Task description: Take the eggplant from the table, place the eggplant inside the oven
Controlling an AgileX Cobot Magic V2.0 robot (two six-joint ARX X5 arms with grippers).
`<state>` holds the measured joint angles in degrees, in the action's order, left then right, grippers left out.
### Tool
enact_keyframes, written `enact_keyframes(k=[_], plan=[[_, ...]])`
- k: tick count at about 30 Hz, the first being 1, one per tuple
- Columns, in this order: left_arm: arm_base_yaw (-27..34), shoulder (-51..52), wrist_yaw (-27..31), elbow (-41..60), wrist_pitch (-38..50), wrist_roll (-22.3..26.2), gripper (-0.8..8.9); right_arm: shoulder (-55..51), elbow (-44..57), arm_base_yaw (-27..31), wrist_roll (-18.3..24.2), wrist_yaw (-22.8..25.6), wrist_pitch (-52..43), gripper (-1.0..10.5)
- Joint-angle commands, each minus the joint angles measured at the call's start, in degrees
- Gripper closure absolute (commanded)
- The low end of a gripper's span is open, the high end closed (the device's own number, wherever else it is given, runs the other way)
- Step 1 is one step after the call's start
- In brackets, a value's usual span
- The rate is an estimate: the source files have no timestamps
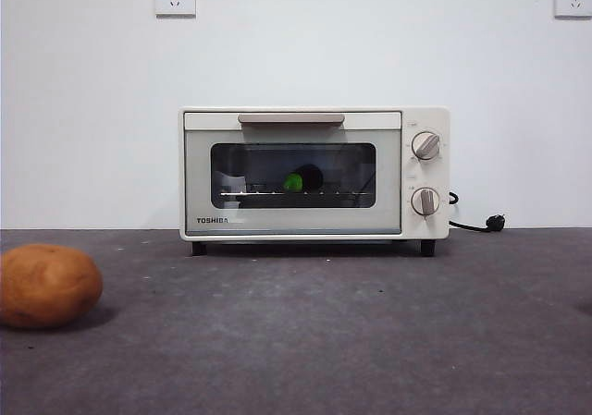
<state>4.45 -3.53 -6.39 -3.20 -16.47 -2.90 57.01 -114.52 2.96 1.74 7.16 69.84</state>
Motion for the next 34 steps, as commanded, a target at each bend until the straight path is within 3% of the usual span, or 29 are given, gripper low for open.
enact_keyframes(k=[1, 6, 12, 21, 27, 34], plan=[[-0.2, 0.0, 0.0, 0.5, 0.2, -0.4, 8.17, -3.6, 0.4, 2.5, 4.0, -0.3, -0.1, 9.5], [-0.2, 0.0, 0.0, 0.5, 0.2, -0.4, 8.17, -9.7, 3.3, 5.3, 5.8, -0.3, -0.5, 9.5], [-0.2, 0.0, 0.0, 0.5, 0.2, -0.4, 8.17, -19.7, 15.4, 6.2, 5.8, -0.4, -5.4, 9.5], [-0.2, 0.0, 0.0, 0.5, 0.2, -0.4, 8.17, -36.9, 48.0, 6.1, 5.7, -5.0, -24.1, 9.5], [-0.2, 0.0, 0.0, 0.5, 0.2, -0.4, 8.17, -45.6, 69.4, 5.9, 5.3, -14.1, -40.7, 9.5], [-0.2, 0.0, 0.0, 0.5, 0.2, -0.4, 8.17, -53.9, 88.4, 3.1, 3.8, -14.9, -52.7, 9.5]])
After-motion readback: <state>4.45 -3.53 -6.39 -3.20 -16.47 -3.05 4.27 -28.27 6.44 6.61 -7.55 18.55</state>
